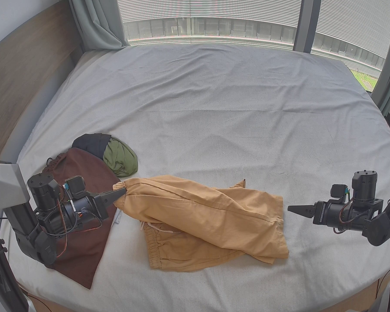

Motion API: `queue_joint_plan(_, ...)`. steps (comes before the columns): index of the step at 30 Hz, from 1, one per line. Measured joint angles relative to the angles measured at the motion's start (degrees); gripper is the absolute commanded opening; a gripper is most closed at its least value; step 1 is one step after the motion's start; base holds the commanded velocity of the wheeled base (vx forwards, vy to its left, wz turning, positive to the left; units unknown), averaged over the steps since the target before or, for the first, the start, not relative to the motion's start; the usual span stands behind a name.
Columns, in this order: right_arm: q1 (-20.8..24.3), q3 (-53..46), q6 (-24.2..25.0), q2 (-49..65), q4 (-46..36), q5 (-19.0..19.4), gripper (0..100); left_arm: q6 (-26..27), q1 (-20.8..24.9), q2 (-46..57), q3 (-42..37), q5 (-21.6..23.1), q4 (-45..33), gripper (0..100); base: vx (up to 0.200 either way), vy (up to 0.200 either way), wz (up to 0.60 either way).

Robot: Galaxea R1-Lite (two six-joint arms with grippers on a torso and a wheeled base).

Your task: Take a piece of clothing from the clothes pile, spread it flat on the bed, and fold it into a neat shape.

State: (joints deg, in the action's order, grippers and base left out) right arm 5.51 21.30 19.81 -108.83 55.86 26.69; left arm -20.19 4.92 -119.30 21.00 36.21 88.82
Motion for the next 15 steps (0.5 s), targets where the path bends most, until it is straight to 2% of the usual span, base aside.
queue_joint_plan(6, 0.0, 0.3, 1.1, -3.3, 2.5, 1.3, 100, 0.0, 0.0, 0.0, 0.0, 0.0, 0.0, 0, 0.0, 0.0, 0.0)
queue_joint_plan(15, 0.8, -0.2, 4.3, -8.8, 10.2, 1.7, 100, 0.1, -0.2, 0.0, 0.1, 0.0, 0.0, 0, 0.0, 0.0, 0.0)
